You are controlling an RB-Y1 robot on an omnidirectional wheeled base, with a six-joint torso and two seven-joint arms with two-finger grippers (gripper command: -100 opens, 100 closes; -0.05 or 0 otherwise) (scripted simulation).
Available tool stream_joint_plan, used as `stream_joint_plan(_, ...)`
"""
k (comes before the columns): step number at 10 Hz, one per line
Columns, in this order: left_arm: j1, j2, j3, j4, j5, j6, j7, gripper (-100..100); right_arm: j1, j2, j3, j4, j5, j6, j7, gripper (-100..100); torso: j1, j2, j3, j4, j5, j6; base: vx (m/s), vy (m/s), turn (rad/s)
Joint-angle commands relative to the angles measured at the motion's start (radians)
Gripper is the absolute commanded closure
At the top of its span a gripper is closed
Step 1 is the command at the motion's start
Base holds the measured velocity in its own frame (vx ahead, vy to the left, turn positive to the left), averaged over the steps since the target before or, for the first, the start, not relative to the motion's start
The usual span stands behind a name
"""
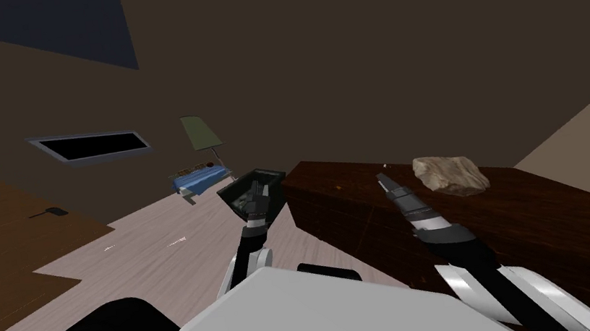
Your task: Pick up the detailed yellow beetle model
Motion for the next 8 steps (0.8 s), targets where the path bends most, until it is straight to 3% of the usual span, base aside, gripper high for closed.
stream_joint_plan(1, 0.000, 0.000, 0.000, 0.000, 0.000, 0.000, 0.000, 0, 0.001, -0.032, -0.009, 0.010, 0.015, -0.003, -0.007, -100, 0.000, 0.000, 0.000, 0.000, 0.000, 0.000, -0.058, 0.011, 0.062)
stream_joint_plan(6, 0.000, 0.000, 0.000, 0.000, 0.000, 0.000, 0.000, 0, 0.007, -0.178, -0.061, 0.065, 0.117, -0.010, -0.048, -100, 0.000, 0.000, 0.000, 0.000, 0.000, 0.000, -0.064, 0.012, 0.107)
stream_joint_plan(7, 0.000, 0.000, 0.000, 0.000, 0.000, 0.000, 0.000, 0, 0.007, -0.196, -0.061, 0.065, 0.117, -0.010, -0.048, -100, 0.000, -0.001, 0.000, 0.000, 0.000, 0.000, -0.047, 0.021, 0.073)
stream_joint_plan(8, 0.000, 0.000, 0.000, 0.000, 0.000, 0.000, 0.000, 0, 0.012, -0.232, -0.079, 0.085, 0.153, -0.014, -0.063, -100, 0.000, -0.001, -0.001, 0.000, 0.000, 0.001, -0.052, 0.030, 0.157)
